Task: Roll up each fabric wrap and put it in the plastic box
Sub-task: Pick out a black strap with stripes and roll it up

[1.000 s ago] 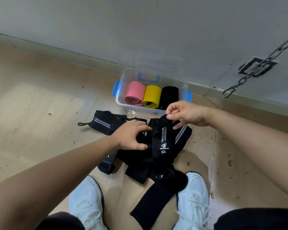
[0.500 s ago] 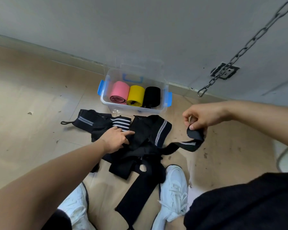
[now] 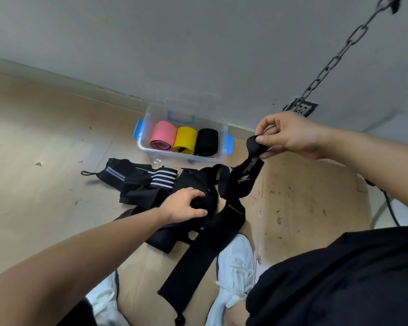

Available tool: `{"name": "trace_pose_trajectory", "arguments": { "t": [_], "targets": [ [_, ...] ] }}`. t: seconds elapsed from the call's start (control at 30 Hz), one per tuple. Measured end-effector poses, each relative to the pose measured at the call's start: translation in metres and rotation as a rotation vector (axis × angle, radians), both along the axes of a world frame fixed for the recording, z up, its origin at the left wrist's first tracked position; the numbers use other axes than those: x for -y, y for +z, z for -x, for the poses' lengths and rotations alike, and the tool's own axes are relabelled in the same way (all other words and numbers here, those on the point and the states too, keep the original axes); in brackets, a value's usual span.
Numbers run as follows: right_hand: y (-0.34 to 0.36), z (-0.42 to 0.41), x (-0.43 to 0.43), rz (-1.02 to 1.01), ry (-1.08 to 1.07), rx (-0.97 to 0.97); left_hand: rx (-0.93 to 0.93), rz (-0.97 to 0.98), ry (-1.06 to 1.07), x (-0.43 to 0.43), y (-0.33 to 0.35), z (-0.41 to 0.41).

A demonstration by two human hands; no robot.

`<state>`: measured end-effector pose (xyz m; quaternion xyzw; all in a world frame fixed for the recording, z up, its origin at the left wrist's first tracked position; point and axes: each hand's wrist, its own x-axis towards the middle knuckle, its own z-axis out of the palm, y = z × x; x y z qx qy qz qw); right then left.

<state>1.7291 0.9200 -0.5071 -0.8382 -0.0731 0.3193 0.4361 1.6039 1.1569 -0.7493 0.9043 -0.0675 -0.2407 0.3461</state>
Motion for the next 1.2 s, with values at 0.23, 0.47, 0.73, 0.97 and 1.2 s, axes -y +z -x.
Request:
{"name": "trace_pose_trajectory", "arguments": {
  "t": [0.23,0.47,0.73,0.97,1.2],
  "targets": [
    [0.007,-0.006,-0.018,-0.138,-0.139,0.069,-0.378,0.462,0.378,0.064,-0.005,-0.002],
    [0.005,-0.012,-0.030,-0.198,-0.298,0.184,-0.343,0.694,0.564,0.109,-0.002,0.003],
    [0.000,-0.033,-0.020,-0.020,-0.441,0.387,-0.502,0.767,0.552,0.038,0.009,0.007],
    [0.005,-0.044,-0.034,0.062,-0.574,0.481,-0.474,0.589,0.422,-0.051,0.039,-0.019],
    [0.017,-0.046,-0.049,0.044,-0.677,0.490,-0.418,0.557,0.353,-0.091,0.070,-0.015]
  ]
}}
